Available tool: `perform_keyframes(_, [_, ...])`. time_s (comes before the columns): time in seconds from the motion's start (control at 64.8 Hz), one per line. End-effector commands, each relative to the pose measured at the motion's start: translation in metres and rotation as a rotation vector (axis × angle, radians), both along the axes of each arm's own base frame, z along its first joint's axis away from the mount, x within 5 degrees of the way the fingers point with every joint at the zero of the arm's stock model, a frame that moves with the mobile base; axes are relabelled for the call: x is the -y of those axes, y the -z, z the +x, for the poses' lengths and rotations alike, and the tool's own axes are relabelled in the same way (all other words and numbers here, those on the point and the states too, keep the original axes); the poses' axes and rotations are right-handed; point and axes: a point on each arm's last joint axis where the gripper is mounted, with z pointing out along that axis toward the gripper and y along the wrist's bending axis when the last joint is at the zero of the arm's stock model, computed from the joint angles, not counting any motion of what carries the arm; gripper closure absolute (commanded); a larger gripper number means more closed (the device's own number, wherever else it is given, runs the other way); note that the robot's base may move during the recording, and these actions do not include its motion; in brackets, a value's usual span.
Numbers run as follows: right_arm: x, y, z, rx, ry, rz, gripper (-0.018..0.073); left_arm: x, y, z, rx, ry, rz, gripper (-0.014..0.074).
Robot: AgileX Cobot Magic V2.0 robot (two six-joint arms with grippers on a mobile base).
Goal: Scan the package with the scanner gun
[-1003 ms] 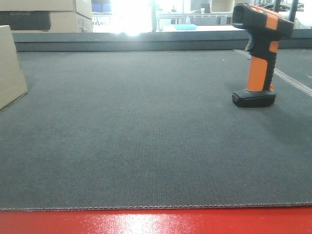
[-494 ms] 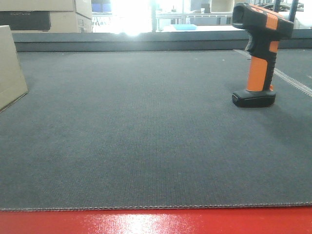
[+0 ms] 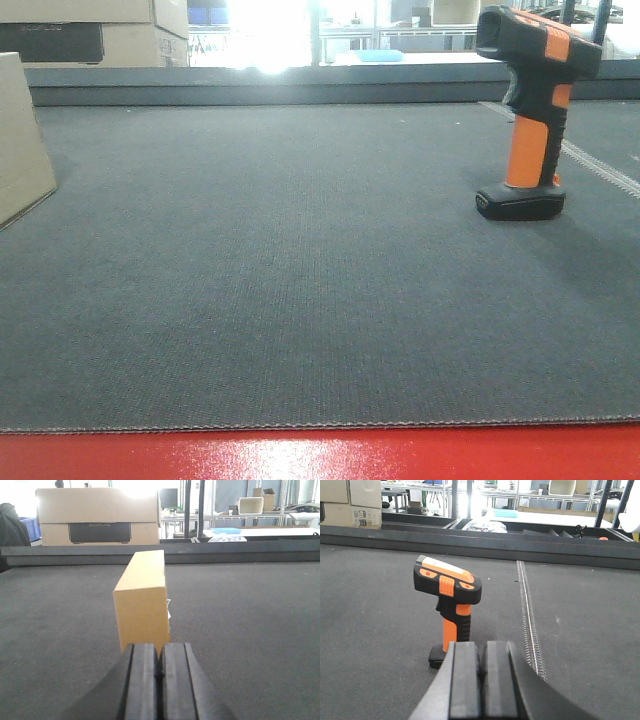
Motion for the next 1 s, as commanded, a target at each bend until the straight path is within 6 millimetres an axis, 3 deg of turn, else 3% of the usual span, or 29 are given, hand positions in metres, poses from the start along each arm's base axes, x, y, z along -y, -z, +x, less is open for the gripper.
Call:
perform_keyframes(0.0, [0.001,-0.001,-0.001,0.018,0.012,-0.015,0.0718,0.000,-0.003,-0.001,0.032,0.007,-0.004,0.0708])
perform_keyframes(0.663, [0.001,0.004,-0.002,0.002,0.009,-0.015,0.0718,0.000,-0.003,-0.001,0.032,0.007,-0.004,0.0708])
perform_keyframes(0.787, [0.000,0.018,-0.012,0.016,0.006,-0.016,0.0718,0.000,-0.003,-0.001,0.032,0.007,-0.004,0.0708])
perform_keyframes(0.987, [0.001,0.065,-0.031,0.070,0.019,0.075,0.0718,0.000,-0.003,-0.001,0.032,0.007,-0.004,0.0708])
